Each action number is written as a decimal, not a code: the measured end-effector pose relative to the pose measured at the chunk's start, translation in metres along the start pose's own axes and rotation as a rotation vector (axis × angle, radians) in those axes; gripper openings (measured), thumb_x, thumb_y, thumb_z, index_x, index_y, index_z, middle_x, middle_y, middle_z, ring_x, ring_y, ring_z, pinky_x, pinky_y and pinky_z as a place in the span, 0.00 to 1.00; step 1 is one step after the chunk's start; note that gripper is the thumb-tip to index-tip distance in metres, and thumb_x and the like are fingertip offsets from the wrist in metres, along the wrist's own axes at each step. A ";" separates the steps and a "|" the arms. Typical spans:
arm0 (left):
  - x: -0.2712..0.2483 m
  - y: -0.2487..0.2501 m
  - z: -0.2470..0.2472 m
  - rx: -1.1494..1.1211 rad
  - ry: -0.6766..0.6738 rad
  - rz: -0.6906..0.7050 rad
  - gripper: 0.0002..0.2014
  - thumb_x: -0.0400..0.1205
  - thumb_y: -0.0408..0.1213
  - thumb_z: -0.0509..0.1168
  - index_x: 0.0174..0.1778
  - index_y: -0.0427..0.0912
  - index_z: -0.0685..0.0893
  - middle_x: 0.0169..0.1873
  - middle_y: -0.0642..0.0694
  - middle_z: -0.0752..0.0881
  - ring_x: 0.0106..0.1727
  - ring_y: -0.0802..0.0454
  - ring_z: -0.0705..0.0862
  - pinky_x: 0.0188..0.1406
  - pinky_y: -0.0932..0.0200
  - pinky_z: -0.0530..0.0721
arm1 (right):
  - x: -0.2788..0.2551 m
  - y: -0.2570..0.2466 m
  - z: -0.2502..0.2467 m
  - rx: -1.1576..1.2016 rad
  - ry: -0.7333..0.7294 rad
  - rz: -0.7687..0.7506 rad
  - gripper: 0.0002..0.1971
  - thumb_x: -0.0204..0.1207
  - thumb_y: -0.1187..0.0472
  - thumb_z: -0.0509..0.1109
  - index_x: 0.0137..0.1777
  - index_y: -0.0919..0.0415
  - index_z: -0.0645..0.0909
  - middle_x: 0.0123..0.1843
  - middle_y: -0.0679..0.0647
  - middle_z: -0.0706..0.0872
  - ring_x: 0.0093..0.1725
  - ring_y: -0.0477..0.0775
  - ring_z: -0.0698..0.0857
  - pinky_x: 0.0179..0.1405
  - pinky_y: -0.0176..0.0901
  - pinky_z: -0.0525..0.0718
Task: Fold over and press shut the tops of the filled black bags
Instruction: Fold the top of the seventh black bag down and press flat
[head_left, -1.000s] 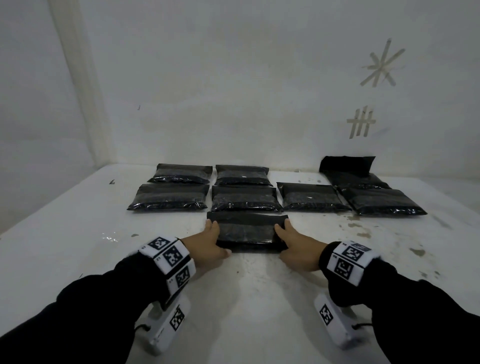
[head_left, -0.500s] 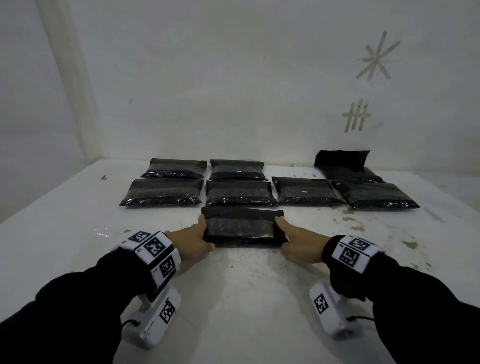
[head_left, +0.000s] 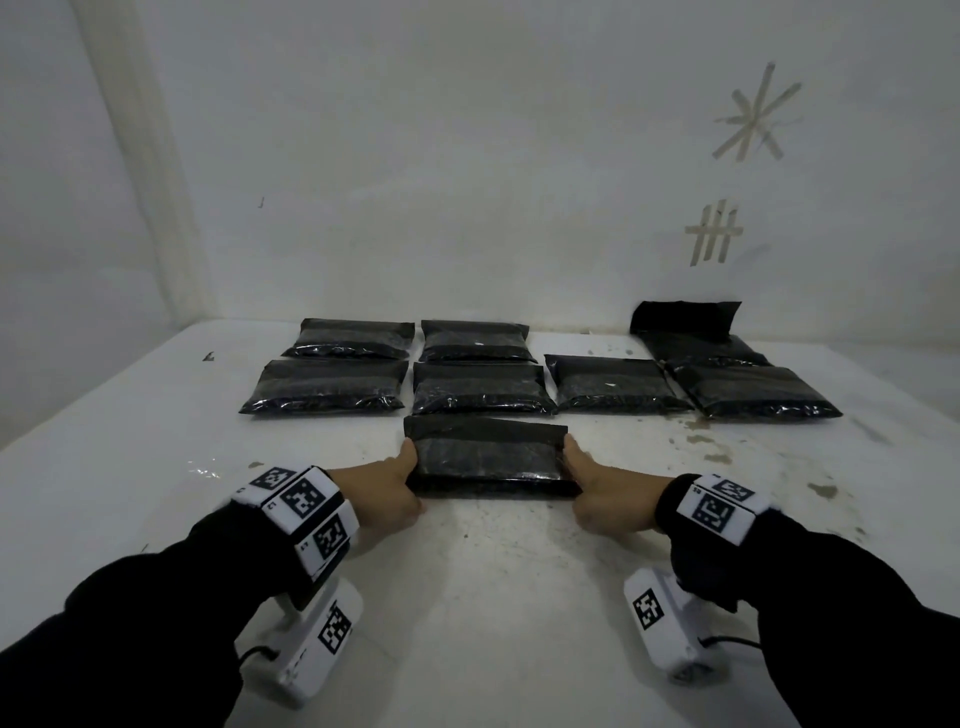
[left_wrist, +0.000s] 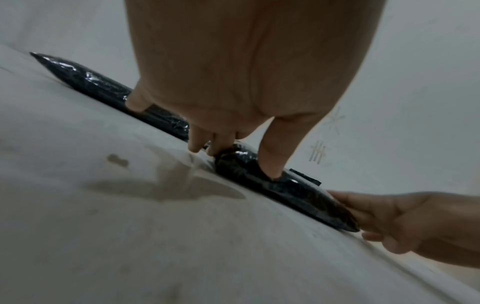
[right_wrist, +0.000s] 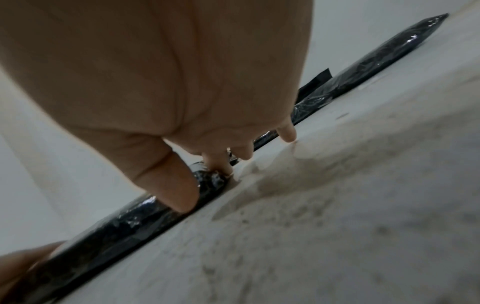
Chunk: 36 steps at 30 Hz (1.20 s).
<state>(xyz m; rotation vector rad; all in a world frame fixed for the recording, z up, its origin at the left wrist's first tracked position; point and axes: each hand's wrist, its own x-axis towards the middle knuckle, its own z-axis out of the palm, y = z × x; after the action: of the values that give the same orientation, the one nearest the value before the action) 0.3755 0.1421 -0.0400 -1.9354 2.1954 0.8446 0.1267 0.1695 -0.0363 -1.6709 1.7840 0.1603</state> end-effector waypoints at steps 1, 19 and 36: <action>-0.001 -0.001 0.000 -0.008 -0.032 -0.012 0.41 0.85 0.42 0.58 0.82 0.43 0.33 0.80 0.37 0.62 0.77 0.44 0.67 0.77 0.53 0.64 | 0.000 0.002 0.000 -0.001 -0.001 0.024 0.41 0.80 0.65 0.59 0.84 0.54 0.35 0.84 0.63 0.34 0.83 0.60 0.54 0.78 0.48 0.64; -0.012 0.006 0.002 0.052 -0.025 -0.041 0.40 0.86 0.44 0.55 0.82 0.45 0.32 0.83 0.41 0.49 0.82 0.45 0.59 0.80 0.52 0.55 | -0.021 -0.018 0.004 -0.212 -0.007 0.027 0.42 0.81 0.61 0.55 0.81 0.53 0.25 0.84 0.61 0.35 0.84 0.56 0.39 0.82 0.59 0.40; -0.017 0.016 0.009 0.269 0.124 0.026 0.47 0.82 0.58 0.56 0.82 0.39 0.33 0.81 0.41 0.31 0.83 0.46 0.35 0.81 0.37 0.42 | -0.012 -0.023 0.006 -0.256 0.236 -0.069 0.39 0.83 0.53 0.56 0.83 0.58 0.34 0.84 0.57 0.31 0.84 0.58 0.38 0.81 0.59 0.49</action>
<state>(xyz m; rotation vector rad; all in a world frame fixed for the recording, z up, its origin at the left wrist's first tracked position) 0.3612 0.1622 -0.0344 -1.8770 2.2687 0.4144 0.1496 0.1785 -0.0263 -2.0001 1.9399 0.1727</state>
